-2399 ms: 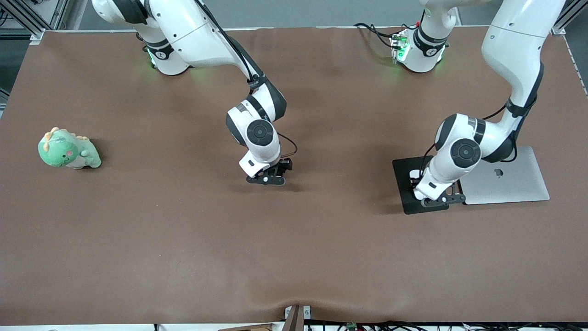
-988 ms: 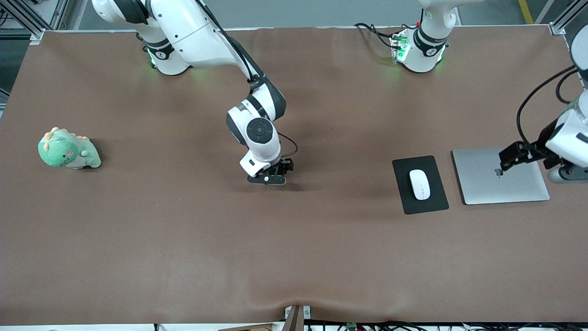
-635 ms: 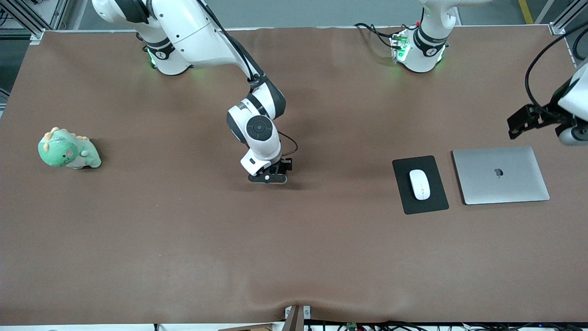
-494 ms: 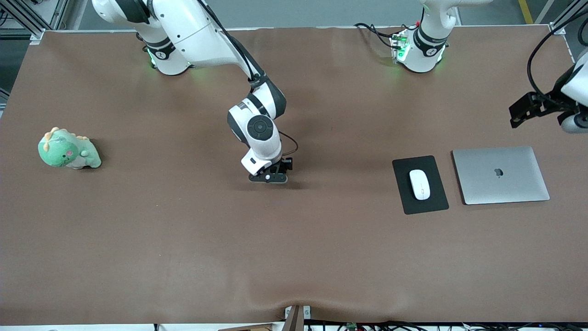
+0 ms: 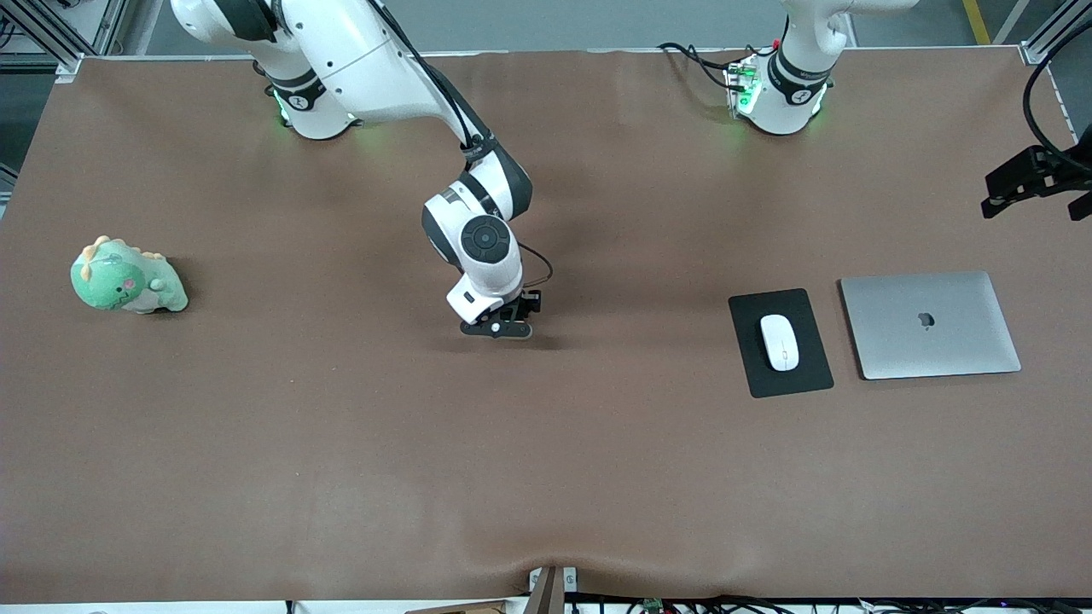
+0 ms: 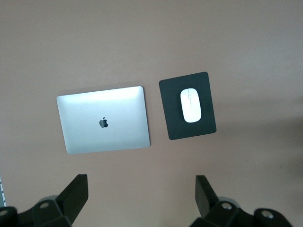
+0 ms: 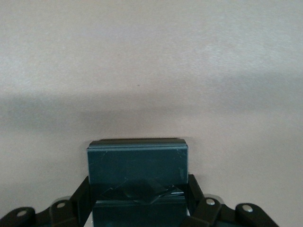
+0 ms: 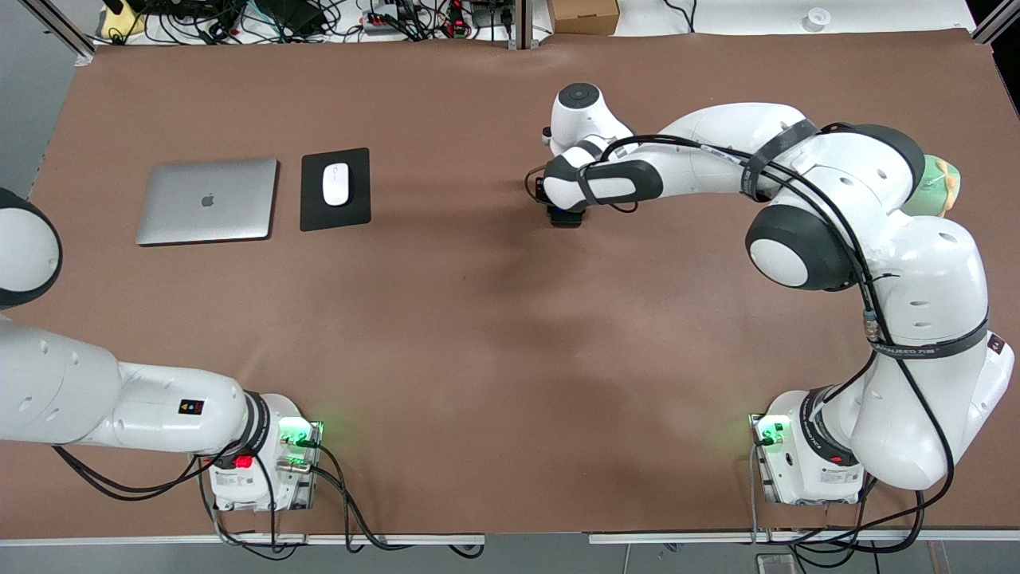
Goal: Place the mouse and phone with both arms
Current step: 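Carry the black phone with the right gripper toward the green plush toy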
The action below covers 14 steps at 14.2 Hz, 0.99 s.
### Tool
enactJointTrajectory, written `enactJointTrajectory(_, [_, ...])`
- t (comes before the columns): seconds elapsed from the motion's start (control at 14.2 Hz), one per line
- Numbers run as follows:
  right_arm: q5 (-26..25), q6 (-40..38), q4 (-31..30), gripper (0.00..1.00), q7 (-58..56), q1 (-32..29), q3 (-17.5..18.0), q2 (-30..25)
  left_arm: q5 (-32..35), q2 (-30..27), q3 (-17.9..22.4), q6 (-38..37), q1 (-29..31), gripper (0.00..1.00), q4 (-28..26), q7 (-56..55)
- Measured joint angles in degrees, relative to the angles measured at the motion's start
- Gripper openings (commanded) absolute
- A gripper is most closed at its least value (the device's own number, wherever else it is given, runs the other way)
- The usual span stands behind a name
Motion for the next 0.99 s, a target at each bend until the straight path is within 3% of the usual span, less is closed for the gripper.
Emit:
enactJointTrajectory(0.21, [0.0,-4.2,0.7,0.00,1.9,-0.3,-0.7,-1.3,0.0,0.0,-0.1,0.0,-0.8,1.00,0.0,-0.4])
enactJointTrajectory(0.63, [0.0,-16.7,0.7,0.00,1.4,-6.1,-1.2,-9.1,0.0,0.0,-0.3,0.0,-0.9,1.00,0.0,-0.4])
enactJointTrajectory(0.99, [0.0,-18.5,-4.6,0.00,-6.3,-12.8,-1.4,-15.6,0.0,0.0,-0.3,0.0,-0.9,1.00,-0.1,-0.4])
